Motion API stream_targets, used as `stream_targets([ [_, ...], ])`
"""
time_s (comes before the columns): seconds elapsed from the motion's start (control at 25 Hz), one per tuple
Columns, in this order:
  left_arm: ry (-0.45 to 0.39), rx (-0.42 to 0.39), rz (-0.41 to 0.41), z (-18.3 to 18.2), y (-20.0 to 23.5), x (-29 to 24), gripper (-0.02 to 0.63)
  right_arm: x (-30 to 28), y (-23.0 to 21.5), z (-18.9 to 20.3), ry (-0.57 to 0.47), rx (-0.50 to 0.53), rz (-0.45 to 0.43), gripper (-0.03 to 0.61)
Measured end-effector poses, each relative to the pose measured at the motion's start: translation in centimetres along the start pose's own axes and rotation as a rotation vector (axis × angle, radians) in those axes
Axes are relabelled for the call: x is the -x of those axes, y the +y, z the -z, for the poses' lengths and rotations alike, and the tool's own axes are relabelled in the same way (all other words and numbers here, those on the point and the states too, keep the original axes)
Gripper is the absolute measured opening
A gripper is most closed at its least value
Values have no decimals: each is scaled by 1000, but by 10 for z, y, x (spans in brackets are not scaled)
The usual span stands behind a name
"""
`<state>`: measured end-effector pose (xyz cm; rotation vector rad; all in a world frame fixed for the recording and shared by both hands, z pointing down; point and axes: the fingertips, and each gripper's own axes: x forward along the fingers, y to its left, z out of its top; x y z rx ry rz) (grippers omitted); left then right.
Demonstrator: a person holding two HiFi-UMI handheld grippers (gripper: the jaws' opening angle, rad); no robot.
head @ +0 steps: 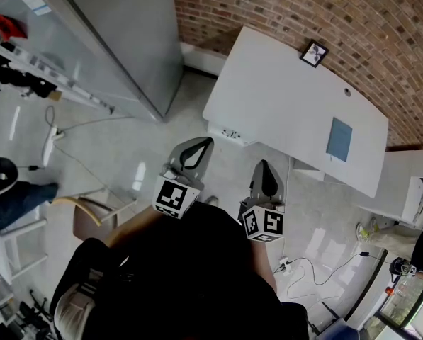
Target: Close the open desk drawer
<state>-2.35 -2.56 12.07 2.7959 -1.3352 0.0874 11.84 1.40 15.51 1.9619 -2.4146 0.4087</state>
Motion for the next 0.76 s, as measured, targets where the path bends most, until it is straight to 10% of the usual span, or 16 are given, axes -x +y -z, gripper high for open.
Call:
stream_targets([
  [0.76,-4,9,-3,2,-4,14,19,9,13,4,-7,9,-12,2],
])
